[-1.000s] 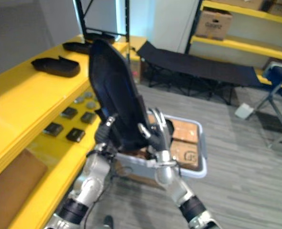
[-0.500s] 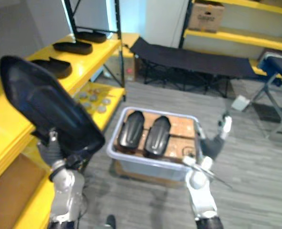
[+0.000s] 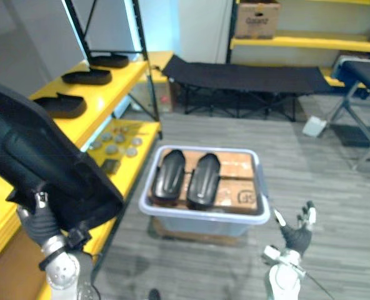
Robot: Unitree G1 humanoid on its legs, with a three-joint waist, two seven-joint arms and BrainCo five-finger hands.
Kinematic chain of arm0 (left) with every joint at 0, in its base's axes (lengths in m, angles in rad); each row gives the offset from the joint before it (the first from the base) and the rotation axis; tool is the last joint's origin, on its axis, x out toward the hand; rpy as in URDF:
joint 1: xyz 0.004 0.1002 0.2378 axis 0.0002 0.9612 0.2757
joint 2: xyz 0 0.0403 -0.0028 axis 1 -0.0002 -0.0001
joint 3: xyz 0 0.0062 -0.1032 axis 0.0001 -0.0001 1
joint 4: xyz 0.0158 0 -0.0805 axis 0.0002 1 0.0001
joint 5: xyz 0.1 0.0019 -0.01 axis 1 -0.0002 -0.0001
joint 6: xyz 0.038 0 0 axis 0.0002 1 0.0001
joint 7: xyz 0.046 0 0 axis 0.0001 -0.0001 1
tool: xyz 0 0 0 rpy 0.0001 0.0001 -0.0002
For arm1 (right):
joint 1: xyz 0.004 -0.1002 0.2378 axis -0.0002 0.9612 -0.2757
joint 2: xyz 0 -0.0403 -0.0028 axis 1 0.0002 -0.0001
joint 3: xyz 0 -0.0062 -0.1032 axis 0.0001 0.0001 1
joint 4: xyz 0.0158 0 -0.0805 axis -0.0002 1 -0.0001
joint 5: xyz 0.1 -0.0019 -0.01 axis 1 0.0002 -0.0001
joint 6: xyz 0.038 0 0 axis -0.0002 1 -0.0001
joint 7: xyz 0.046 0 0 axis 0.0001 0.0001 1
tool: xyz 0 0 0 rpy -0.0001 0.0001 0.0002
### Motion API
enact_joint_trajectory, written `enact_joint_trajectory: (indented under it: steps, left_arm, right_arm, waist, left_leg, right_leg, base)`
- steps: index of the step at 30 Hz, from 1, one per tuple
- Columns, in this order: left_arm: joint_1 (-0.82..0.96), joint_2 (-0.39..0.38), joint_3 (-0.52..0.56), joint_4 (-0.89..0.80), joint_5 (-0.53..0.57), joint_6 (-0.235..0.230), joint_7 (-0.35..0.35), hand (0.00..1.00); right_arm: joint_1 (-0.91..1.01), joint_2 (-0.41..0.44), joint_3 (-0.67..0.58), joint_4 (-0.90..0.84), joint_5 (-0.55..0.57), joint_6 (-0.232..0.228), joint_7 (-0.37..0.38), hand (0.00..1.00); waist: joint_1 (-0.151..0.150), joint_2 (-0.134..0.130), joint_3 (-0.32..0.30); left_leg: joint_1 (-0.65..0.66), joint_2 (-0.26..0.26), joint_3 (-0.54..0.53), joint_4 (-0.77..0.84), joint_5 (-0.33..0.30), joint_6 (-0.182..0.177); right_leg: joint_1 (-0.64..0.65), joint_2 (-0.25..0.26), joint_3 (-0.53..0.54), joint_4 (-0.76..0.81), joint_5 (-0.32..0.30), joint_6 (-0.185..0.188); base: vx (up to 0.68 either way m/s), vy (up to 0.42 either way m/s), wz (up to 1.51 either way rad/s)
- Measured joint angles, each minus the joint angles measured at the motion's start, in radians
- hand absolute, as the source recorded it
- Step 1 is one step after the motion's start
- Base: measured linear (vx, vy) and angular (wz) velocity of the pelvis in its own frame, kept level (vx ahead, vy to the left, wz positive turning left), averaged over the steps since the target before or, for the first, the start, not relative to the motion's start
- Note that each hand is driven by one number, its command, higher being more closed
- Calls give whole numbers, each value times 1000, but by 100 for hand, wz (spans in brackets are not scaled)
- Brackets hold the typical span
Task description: Walk over and take plastic housings, then place them on the shelf
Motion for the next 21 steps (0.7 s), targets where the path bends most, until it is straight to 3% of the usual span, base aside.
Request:
enact_joint_trajectory:
  steps: [7, 13, 15, 17, 19, 21]
  left_arm:
    - [7, -3, 90, -68, 93, 15, 25, 100]
    - [63, -13, 172, -69, 86, 17, -15, 100]
    - [73, -25, 196, -69, 42, 7, -42, 100]
    - [70, -32, 199, -69, 14, -5, -76, 100]
    - [59, -29, 192, -69, 15, -9, -116, 100]
    - [62, -25, 177, -69, 14, -17, -156, 100]
  right_arm:
    - [-123, -5, 108, 84, 29, 16, 79, 0]
    - [-259, -21, 209, 104, 6, 15, 39, 0]
    - [-296, -18, 258, 112, -14, 33, 12, 0]
    - [-301, -11, 275, 111, -16, 51, -1, 0]
    - [-295, -11, 265, 111, -13, 67, -16, 0]
    - [-284, -14, 239, 110, -13, 76, -15, 0]
  waist:
    - [68, 7, 6]
    - [150, -6, 22]
    - [175, -14, 31]
    - [184, -22, 36]
    - [171, -38, 45]
    - [162, -50, 53]
  left_leg:
    - [-53, -30, -132, 1, 21, 9]
    - [-74, -66, -237, 1, 29, 14]
    - [-88, -81, -288, 1, 35, 19]
    - [-95, -92, -337, 0, 35, 23]
    - [-107, -111, -403, 1, 44, 30]
    - [-126, -129, -464, 4, 64, 19]
  right_leg:
    - [42, -6, -139, -8, -5, 2]
    - [85, -18, -245, 12, -36, 14]
    - [88, -24, -273, 50, -70, -7]
    - [90, -23, -243, 88, -115, -46]
    - [91, -19, -149, 127, -170, -70]
    - [81, -15, -130, 169, -218, -53]
  base:
    - [31, -6, 49]
    - [41, -11, 63]
    - [30, 1, 64]
    - [14, -4, 82]
    - [-3, -30, 113]
    - [-38, -92, 92]
